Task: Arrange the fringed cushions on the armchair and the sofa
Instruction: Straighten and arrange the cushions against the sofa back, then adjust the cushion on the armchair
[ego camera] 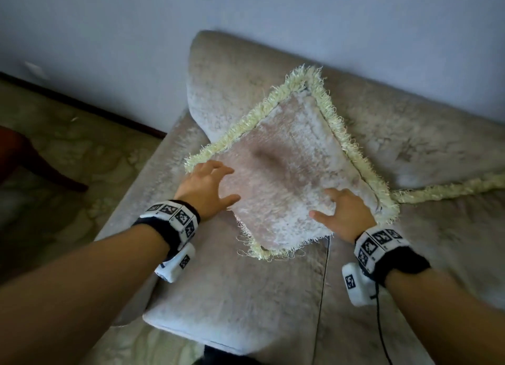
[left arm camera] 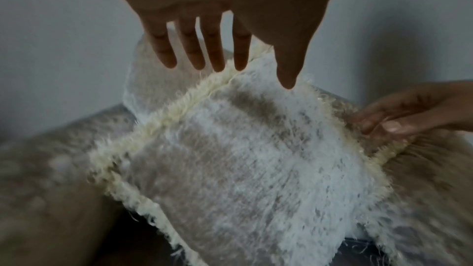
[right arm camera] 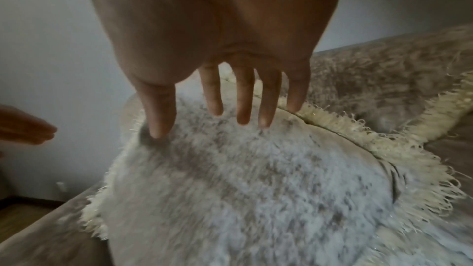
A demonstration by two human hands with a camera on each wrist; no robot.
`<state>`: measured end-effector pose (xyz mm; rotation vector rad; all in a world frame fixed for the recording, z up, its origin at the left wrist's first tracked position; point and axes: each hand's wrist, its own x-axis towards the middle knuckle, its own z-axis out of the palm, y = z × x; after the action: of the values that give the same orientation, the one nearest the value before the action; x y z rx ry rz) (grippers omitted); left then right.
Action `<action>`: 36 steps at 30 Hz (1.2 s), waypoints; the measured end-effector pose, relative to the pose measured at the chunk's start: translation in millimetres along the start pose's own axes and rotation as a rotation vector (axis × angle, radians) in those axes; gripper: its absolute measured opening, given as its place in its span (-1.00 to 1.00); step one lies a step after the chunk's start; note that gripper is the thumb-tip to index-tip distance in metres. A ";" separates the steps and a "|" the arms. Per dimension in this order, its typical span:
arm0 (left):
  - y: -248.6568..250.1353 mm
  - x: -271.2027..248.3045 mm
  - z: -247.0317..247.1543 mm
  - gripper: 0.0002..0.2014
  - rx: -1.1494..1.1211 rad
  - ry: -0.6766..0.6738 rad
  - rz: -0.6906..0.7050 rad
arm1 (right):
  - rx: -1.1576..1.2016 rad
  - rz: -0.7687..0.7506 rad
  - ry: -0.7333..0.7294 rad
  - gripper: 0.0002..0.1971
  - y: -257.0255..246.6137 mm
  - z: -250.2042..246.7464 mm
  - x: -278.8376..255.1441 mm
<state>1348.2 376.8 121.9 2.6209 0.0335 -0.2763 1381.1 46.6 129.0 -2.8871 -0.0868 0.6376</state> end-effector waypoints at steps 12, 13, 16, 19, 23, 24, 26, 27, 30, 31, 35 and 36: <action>-81.8 -244.3 -208.4 -0.43 0.185 0.178 -0.230 | -0.096 -0.436 0.023 -0.31 -265.1 -85.7 -125.9; -92.5 -268.8 -226.4 -0.43 0.194 0.206 -0.268 | -0.115 -0.491 0.039 -0.32 -294.1 -91.1 -136.4; -121.8 -339.8 -271.3 -0.44 0.197 0.304 -0.407 | -0.113 -0.660 0.079 -0.36 -382.8 -100.5 -167.1; -145.1 -404.2 -300.4 -0.44 0.197 0.384 -0.546 | -0.122 -0.844 0.063 -0.35 -462.8 -98.1 -201.2; -173.9 -483.4 -319.0 -0.43 0.177 0.484 -0.743 | -0.173 -1.075 0.011 -0.34 -557.2 -87.6 -246.4; -180.5 -502.9 -319.8 -0.43 0.164 0.509 -0.802 | -0.193 -1.132 0.002 -0.34 -578.7 -82.9 -256.1; -189.3 -543.5 -319.2 -0.42 0.154 0.544 -0.916 | -0.208 -1.240 -0.010 -0.35 -616.9 -70.9 -277.3; -190.9 -563.4 -317.7 -0.41 0.156 0.551 -0.970 | -0.204 -1.283 -0.027 -0.35 -632.7 -63.8 -288.9; -193.1 -624.4 -308.6 -0.40 0.139 0.594 -1.121 | -0.225 -1.398 -0.077 -0.34 -675.9 -36.1 -325.8; -192.0 -644.3 -302.7 -0.40 0.131 0.607 -1.166 | -0.241 -1.437 -0.090 -0.33 -687.7 -25.7 -340.7; -183.5 -720.6 -278.4 -0.41 0.107 0.646 -1.334 | -0.342 -1.579 -0.180 -0.32 -730.8 21.2 -405.7; -183.7 -740.7 -272.9 -0.43 0.085 0.671 -1.376 | -0.378 -1.617 -0.193 -0.32 -742.5 34.0 -423.8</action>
<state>660.9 689.7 416.2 2.1774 2.0389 0.1889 969.7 740.3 415.0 -1.9111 -2.3173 0.4764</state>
